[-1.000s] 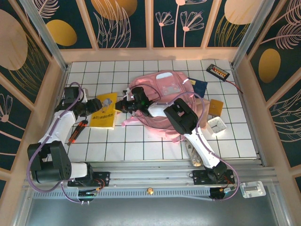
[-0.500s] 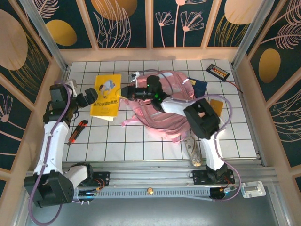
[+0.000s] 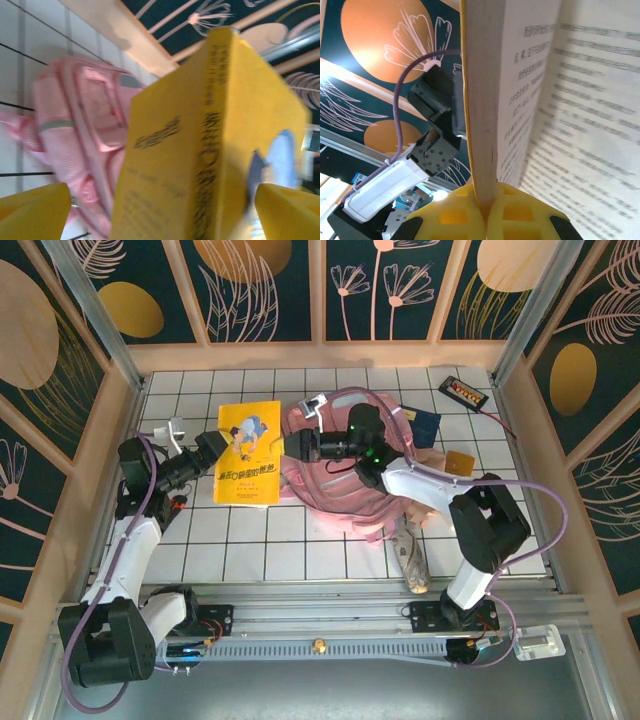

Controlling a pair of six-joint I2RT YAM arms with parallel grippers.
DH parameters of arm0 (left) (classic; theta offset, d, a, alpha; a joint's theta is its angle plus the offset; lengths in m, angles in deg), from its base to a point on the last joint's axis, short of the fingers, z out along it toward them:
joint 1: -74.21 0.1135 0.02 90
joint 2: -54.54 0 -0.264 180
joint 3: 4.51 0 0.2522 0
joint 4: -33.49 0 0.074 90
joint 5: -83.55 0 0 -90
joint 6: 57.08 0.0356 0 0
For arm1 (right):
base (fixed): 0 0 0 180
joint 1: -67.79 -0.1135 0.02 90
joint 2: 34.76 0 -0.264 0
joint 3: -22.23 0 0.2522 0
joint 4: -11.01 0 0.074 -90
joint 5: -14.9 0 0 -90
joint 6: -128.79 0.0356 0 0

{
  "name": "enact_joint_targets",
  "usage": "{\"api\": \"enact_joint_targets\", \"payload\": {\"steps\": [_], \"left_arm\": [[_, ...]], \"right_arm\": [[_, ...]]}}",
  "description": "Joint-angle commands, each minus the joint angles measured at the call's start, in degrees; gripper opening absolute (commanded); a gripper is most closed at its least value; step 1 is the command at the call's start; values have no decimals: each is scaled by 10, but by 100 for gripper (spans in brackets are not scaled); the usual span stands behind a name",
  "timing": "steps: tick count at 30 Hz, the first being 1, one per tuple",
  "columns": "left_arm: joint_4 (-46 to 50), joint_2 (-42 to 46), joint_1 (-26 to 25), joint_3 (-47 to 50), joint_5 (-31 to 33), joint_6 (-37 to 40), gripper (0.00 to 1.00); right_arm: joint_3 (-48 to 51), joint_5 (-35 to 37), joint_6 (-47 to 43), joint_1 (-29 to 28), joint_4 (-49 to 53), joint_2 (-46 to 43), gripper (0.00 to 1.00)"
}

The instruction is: Pack the student bag

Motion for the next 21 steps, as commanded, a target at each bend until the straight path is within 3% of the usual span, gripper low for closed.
{"api": "enact_joint_targets", "payload": {"steps": [1,4,8,9,11,12,15,17,19,21], "left_arm": [[-104,-2,-19,17,-61,-53,87],[-124,-8,-28,30,-66,-64,75],[-142,-11,-29,38,-74,-73,34],[-151,-12,-29,41,-76,-80,16],[-180,-16,-29,45,-83,-98,2],[-197,-18,-29,47,-86,-111,0],[-231,-24,-29,46,-89,-140,0],[-232,-28,-31,35,-93,-144,0],[-235,-31,-35,24,-99,-150,0],[-245,-35,-42,18,-99,-161,0]], "right_arm": [[0,-13,-6,-8,-49,-17,0],[2,-13,5,-7,-62,-8,0],[4,-11,-6,-3,-38,-2,0],[6,-11,-9,0,-30,-2,0],[12,-9,-19,5,-11,-3,0],[15,-3,-33,8,10,-8,12],[29,35,-109,16,113,-34,64],[38,64,-159,18,179,-53,86],[45,69,-186,18,208,-62,99],[45,63,-197,18,216,-60,99]]}}
